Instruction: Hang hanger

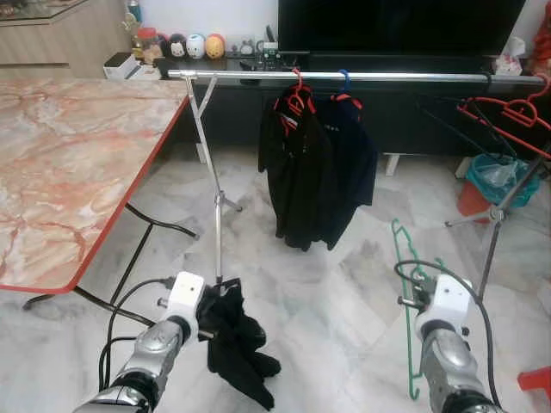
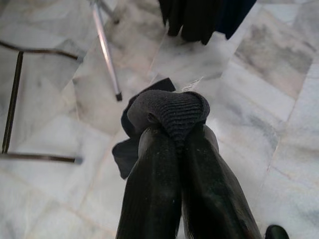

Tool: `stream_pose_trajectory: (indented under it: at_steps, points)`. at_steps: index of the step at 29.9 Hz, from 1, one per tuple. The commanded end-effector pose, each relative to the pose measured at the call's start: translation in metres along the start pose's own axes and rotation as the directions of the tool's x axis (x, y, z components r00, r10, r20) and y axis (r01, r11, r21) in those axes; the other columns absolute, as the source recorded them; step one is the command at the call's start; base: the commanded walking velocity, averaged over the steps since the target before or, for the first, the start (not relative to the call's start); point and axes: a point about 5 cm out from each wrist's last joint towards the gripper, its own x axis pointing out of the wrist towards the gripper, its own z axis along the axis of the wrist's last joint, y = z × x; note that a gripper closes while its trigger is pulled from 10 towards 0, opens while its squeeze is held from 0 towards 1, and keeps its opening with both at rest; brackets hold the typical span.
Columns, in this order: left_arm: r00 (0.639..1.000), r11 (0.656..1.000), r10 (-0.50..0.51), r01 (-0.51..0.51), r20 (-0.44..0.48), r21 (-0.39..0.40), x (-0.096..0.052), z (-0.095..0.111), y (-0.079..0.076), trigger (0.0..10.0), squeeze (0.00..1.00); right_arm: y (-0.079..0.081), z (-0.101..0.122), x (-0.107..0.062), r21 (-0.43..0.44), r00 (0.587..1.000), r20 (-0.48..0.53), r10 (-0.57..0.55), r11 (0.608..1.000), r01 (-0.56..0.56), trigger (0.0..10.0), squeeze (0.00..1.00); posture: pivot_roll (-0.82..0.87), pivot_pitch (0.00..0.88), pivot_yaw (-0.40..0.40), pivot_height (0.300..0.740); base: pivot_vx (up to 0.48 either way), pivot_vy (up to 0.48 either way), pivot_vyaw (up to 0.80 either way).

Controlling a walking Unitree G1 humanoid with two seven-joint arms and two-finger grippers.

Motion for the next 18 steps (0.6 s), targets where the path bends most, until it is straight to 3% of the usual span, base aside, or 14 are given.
stream_pose_trajectory:
  at_steps: [1,8,18]
  points:
    - [1.0,0.999,0.028,-0.027,0.015,-0.02,-0.002,-0.001,0.005,10.0,0.0,-0.005,-0.006,-0.003,0.026,0.999,-0.021,-0.032,0.999,0.032,10.0,0.0,0.08,0.0,-0.009,0.74,0.0,0.0,0.0]
    - [1.0,1.0,0.025,-0.025,0.01,0.0,-0.001,-0.001,0.003,10.0,0.0,-0.006,-0.007,-0.003,0.061,0.998,-0.018,-0.063,0.996,0.064,10.0,0.0,0.09,0.0,-0.013,0.74,0.0,0.0,0.0]
    - [1.0,1.0,0.014,-0.014,-0.002,0.001,-0.001,-0.002,-0.001,10.0,0.0,-0.008,0.011,0.005,0.149,0.995,0.025,-0.1,0.984,0.095,10.0,0.0,0.09,0.0,-0.013,0.74,0.327,0.0,-0.06]
